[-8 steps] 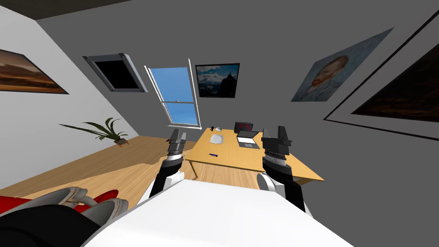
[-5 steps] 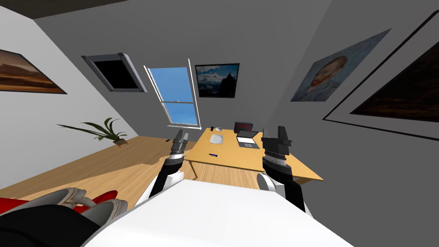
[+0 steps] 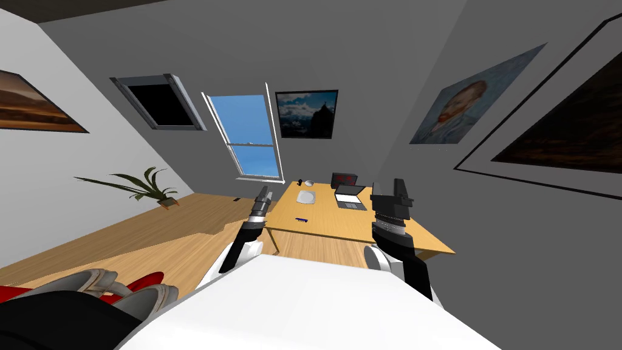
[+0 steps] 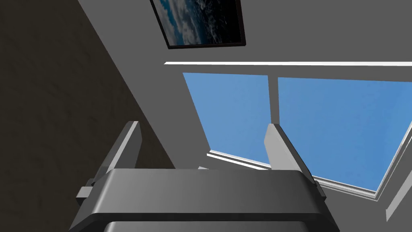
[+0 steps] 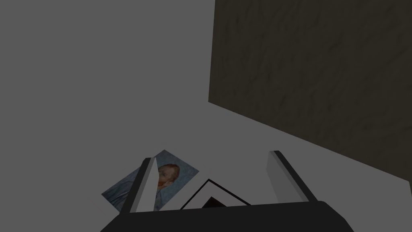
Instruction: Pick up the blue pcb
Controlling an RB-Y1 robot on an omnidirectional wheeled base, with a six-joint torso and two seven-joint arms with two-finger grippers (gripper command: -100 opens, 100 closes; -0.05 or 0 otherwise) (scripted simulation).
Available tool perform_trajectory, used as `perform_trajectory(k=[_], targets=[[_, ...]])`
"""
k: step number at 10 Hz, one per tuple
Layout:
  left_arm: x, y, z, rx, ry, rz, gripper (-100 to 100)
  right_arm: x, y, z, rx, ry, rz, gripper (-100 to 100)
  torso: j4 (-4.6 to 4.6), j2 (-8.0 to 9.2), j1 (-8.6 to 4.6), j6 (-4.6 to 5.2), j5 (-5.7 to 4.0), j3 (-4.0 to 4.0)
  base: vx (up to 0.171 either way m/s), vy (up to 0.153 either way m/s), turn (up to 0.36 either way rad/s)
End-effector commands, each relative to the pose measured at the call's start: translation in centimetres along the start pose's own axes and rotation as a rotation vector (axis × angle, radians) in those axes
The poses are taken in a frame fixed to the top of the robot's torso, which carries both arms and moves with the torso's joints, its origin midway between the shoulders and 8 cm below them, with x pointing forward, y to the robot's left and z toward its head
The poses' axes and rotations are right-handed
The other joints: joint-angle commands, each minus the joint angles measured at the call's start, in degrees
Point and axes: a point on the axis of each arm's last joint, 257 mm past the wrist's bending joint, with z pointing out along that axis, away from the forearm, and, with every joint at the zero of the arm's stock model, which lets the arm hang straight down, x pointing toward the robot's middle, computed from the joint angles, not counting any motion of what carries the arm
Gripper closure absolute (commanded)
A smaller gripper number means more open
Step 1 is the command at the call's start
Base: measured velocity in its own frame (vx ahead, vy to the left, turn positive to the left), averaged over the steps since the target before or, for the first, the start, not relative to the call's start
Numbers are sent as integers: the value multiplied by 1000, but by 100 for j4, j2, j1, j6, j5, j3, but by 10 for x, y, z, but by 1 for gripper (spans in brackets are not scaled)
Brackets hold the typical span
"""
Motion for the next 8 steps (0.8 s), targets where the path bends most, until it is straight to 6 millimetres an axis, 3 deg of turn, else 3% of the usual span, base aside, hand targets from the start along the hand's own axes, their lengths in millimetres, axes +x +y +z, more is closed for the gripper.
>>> perform_trajectory(k=[1, 5, 6, 8], targets=[[3, 12, 4, -23, 8, -5, -100, 0, 0, 0, 0, 0, 0, 0, 0, 0, 0, 0, 0, 0, 0, 0, 0], [21, 70, 6, -168, 50, -38, -100, 0, 0, 0, 0, 0, 0, 0, 0, -3, 0, 1, 0, -2, 4, -4, -17], [21, 70, 6, -168, 50, -38, -100, 0, 0, 0, 0, 0, 0, 0, -1, -3, -1, 0, 0, -2, 0, 0, 0], [31, 102, 5, -248, 70, -54, -100, 0, 0, 0, 0, 0, 0, 0, 0, -2, 1, 0, 0, -1, 4, -4, -17]])
